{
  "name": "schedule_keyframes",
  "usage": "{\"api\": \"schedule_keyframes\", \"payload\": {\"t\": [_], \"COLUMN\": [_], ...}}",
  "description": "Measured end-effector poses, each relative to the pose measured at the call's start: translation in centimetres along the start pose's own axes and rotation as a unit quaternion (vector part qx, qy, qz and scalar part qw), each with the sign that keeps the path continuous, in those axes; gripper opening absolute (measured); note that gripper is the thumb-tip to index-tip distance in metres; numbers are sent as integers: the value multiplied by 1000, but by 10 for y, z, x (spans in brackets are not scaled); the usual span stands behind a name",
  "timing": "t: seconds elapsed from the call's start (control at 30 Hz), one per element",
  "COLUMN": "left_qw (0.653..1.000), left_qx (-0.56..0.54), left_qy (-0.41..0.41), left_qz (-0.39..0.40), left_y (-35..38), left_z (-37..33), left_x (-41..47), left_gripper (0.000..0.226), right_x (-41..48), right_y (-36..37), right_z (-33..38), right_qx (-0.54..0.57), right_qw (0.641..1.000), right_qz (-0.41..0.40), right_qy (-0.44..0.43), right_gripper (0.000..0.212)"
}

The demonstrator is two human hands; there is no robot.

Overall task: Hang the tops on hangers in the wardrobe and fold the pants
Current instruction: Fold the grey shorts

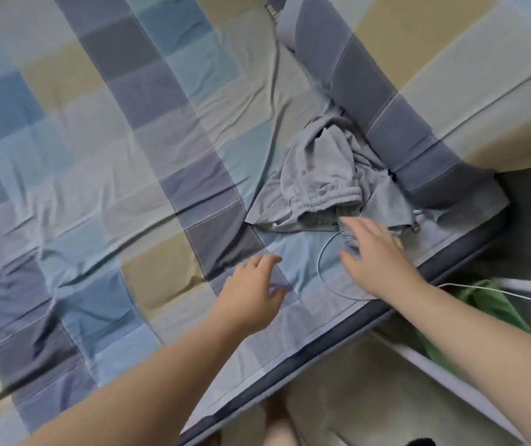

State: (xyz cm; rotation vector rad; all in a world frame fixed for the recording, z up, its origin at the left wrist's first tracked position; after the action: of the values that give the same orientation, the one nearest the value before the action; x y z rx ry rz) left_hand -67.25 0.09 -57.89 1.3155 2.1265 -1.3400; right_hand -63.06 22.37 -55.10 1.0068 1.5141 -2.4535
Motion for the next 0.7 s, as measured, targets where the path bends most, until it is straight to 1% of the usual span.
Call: {"api": "schedule_keyframes", "payload": {"t": [0.1, 0.2, 0.23, 0.3, 0.37, 0.4, 0.43, 0.5, 0.57, 0.63, 0.7], "left_qw": [1000, 999, 998, 998, 996, 996, 996, 999, 996, 986, 971], "left_qx": [12, 19, 23, 41, 77, 86, 80, 25, -45, -94, -136], "left_qy": [2, 37, 49, 52, 41, 37, 33, 28, 29, 20, 6], "left_qz": [-3, -25, -25, -10, 4, 3, -1, -23, -74, -136, -196], "left_y": [12, 17, 20, 28, 36, 39, 41, 38, 27, 13, -3], "left_z": [13, 12, 10, 7, 5, 4, 3, 0, -7, -15, -19], "left_x": [68, 124, 139, 161, 171, 173, 172, 162, 142, 110, 71], "left_gripper": [63, 64, 63, 62, 61, 60, 60, 63, 66, 68, 63], "right_x": [61, 107, 119, 135, 143, 145, 146, 139, 125, 103, 75], "right_y": [20, 39, 44, 48, 45, 41, 36, 21, 4, -15, -38], "right_z": [-12, -25, -28, -32, -32, -29, -25, -14, 3, 21, 44], "right_qx": [-119, -182, -188, -179, -158, -150, -141, -99, -4, 112, 165], "right_qw": [990, 978, 976, 974, 973, 974, 975, 980, 987, 986, 979], "right_qz": [-76, -103, -108, -139, -168, -172, -172, -167, -145, -110, -100], "right_qy": [-17, -12, -7, -5, -1, 0, -4, -29, -62, -62, -65], "right_gripper": [65, 72, 69, 50, 30, 24, 19, 13, 13, 17, 17]}}
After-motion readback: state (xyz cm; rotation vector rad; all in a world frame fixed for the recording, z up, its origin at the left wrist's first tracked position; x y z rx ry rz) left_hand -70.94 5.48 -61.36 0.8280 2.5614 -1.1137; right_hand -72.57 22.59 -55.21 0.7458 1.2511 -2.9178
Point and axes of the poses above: each hand's wrist, its own x-axis towards the middle knuckle, its own y-axis out of the palm, z = x × y, the point moved 4 cm from there along x, towards the middle knuckle, and after that the axes turned 3 degrees about z, right-handed, at the moved point
